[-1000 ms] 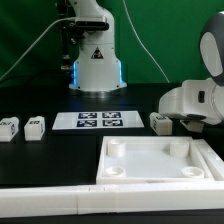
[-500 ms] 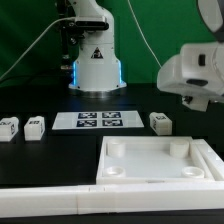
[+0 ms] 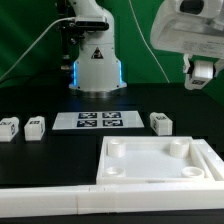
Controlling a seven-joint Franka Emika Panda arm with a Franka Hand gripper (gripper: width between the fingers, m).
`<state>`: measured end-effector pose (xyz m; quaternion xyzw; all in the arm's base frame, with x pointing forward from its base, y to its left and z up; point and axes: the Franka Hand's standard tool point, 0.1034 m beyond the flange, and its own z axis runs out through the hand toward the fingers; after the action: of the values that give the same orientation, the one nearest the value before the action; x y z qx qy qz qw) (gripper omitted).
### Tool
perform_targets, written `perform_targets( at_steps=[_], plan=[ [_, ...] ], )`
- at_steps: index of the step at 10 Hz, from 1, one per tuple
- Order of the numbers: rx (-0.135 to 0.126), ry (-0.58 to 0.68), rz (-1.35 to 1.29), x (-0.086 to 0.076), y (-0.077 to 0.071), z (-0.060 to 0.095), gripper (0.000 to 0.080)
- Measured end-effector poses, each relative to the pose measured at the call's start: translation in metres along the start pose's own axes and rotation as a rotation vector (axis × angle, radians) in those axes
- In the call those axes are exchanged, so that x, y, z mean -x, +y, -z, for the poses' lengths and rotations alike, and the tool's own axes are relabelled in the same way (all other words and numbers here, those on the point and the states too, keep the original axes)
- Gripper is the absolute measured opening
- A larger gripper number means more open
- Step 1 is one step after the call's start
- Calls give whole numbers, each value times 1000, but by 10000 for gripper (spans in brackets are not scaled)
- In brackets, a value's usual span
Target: Assemble one leg
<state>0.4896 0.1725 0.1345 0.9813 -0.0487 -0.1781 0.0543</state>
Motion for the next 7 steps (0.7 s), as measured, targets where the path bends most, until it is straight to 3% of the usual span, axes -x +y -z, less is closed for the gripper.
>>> perform_targets(
  at_steps=[3,5,7],
  plan=[
    [-61,325,46,-2,-13,8,295],
    [-129,554,81,-26,-17,37,295],
    [-182,771,166,-45,-26,51,295]
  ],
)
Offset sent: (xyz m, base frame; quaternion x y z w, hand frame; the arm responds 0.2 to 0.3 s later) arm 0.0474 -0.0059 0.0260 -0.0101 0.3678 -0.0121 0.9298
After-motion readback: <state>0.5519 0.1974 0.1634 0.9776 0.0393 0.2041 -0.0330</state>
